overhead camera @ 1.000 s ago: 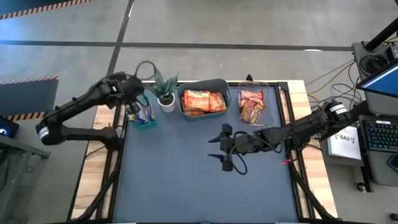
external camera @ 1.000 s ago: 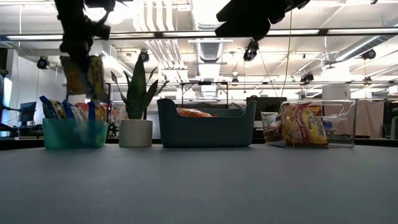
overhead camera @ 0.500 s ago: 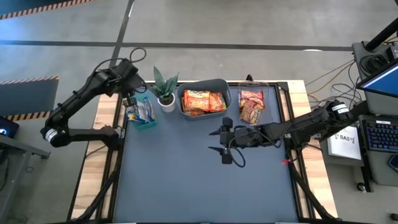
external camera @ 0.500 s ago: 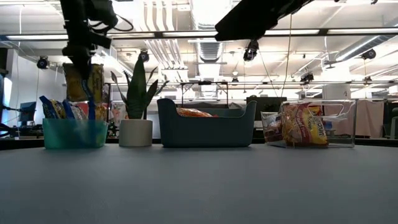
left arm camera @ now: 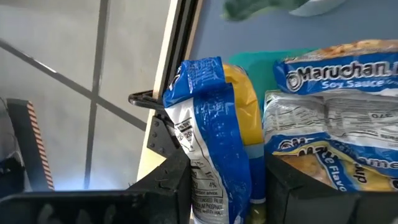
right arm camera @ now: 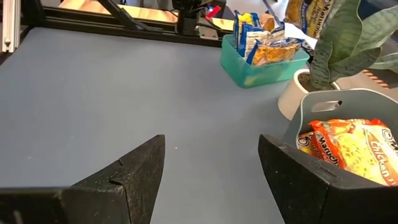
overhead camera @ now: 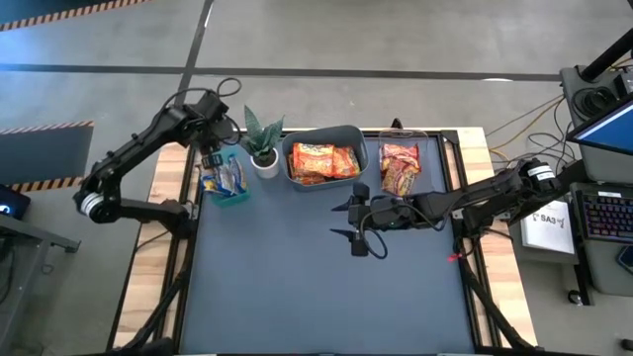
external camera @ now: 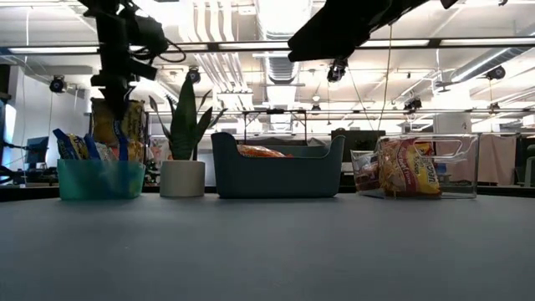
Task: Sort Maruchan noodles
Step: Put the blue noodle pack into the green bin
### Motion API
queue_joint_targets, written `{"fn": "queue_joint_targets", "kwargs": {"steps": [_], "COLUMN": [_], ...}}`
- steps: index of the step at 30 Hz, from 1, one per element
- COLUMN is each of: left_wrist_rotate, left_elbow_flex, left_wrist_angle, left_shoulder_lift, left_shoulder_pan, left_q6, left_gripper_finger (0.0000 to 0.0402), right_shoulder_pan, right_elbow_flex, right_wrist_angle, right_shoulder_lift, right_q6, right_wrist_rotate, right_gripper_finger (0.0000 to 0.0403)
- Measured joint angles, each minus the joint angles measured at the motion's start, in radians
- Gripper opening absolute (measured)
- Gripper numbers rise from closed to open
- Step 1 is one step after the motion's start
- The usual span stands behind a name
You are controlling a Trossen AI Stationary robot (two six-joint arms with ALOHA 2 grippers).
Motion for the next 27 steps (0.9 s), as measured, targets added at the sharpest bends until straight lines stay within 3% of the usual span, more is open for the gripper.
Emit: {"fn": "queue_joint_targets", "kwargs": {"steps": [13, 27], "left_wrist_rotate": [0.161, 0.164], "left_elbow_flex": [0.0, 0.0], "left_wrist_angle": [-0.005, -0.016], "left_shoulder_lift": [0.041, 0.147], "left_shoulder_pan": [0.112, 0.113], "left_q6": [0.073, 0.079], "left_gripper_finger": [0.01, 0.01], "right_shoulder_pan": [0.0, 0.0], "right_elbow_flex": [-0.002, -0.002], "right_wrist_angle": [0.0, 0.0], "right_shoulder_lift": [0.0, 0.001], "right_q6": [0.019, 0.026], "right_wrist_rotate": [0.0, 0.0], "right_gripper_finger": [0.0249, 0.0249]}}
